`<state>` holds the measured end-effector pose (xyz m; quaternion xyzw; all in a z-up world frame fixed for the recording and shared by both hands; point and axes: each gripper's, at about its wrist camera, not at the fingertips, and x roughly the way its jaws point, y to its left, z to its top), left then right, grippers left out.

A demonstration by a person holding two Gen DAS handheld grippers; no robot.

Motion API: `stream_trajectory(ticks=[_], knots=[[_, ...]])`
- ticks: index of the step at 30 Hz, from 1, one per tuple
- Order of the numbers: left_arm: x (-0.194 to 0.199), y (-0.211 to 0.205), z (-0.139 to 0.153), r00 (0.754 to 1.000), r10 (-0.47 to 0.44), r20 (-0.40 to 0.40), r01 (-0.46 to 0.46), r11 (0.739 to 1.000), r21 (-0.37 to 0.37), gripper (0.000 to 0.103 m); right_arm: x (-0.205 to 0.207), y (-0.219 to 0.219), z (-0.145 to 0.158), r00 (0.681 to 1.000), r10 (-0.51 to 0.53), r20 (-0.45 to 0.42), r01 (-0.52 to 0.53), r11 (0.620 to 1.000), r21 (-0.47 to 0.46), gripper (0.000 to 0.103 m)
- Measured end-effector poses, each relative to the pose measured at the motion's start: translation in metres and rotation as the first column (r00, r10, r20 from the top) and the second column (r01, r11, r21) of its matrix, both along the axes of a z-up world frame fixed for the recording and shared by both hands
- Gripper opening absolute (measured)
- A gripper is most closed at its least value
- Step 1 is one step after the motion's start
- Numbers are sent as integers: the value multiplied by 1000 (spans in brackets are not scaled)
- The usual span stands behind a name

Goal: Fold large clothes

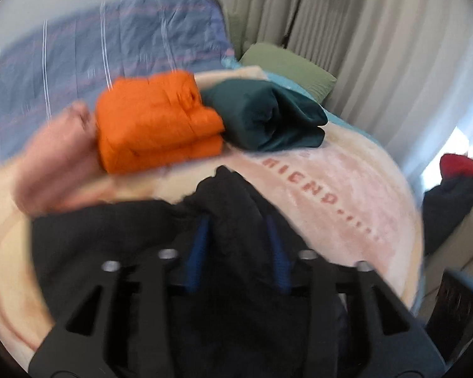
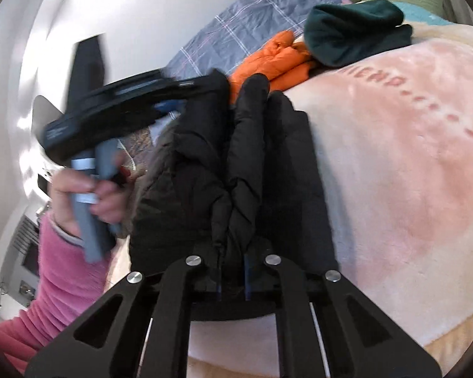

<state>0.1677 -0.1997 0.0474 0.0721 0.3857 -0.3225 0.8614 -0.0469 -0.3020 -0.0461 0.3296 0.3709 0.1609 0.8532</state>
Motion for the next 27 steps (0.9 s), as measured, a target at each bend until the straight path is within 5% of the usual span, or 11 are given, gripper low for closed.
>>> stream_trajectory(ticks=[2,7,12,14,18,20,27], knots=[[-8,11,6,998,-20,61,17,999,47,25,-1,-2,-5,1000,-9,-16,9,1000,15,10],[-8,20,-17,998,-29,57,25,997,78,24,0,1,-17,999,-19,-45,19,1000,5,11],[-11,35,-2,995,-100,32,104,981,-165,25,0,1,-24,997,-32,-69,32,999,0,11],[-11,41,12,994,-89,64,101,973,-208,26,-1,-1,-26,996,-38,-77,38,999,6,11],[-4,37,3,996,-44,82,50,996,-78,26,-1,3,-24,997,-42,-69,41,999,-20,11],[6,28,-25,999,-48,21,48,999,-7,21,0,4,-24,997,-39,-67,36,999,-38,12],[14,-8,-74,991,-122,-44,123,992,19,18,-17,-4,8,994,-107,34,112,968,-223,39]])
